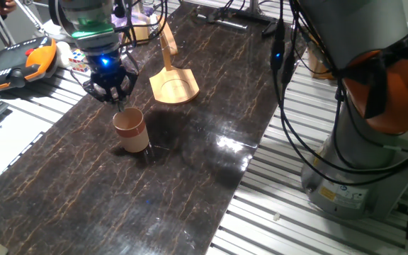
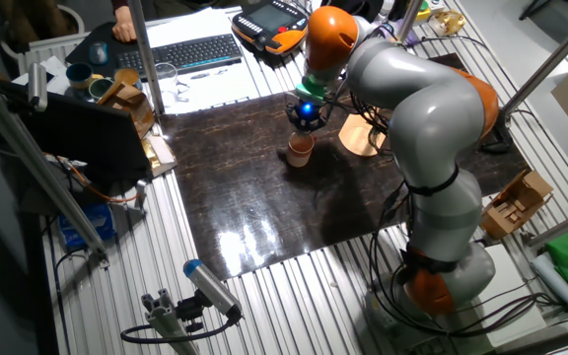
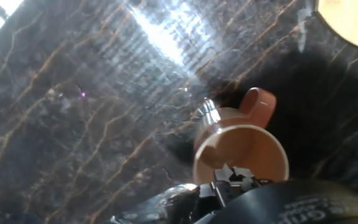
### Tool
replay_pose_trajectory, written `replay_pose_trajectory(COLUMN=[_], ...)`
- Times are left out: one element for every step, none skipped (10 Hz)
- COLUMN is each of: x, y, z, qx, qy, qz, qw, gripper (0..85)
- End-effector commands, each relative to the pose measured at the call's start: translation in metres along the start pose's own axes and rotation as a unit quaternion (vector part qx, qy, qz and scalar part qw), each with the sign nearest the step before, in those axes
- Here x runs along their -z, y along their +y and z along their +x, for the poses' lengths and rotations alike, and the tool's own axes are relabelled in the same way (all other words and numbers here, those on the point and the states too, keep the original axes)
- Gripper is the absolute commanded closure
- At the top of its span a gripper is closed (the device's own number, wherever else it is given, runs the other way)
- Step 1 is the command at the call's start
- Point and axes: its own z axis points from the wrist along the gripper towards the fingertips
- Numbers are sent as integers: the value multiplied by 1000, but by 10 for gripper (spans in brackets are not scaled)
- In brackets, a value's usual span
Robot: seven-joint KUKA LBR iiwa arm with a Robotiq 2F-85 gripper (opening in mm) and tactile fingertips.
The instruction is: Put the cup on the cup rack
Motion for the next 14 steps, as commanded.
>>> replay_pose_trajectory(x=[0,0,-2,-3,-5,-8,-11,-14,-18,-22,-28,-30,-31,-32], y=[1,3,6,8,11,13,14,16,17,19,20,19,19,19], z=[0,1,1,1,0,-1,-3,-5,-7,-10,-13,-14,-14,-14], qx=[-1,-2,-8,-11,-12,-15,-17,-20,-23,-27,-31,-36,-41,-47], qy=[-1,-1,1,4,5,5,7,9,12,18,25,33,42,50], qz=[3,6,6,3,2,2,1,2,2,4,7,7,6,3], qw=[1000,1000,1000,1000,1000,1000,1000,1000,1000,999,999,999,998,998], gripper=[687,607,553,503,463,450,447,450,450,450,450,450,450,450])
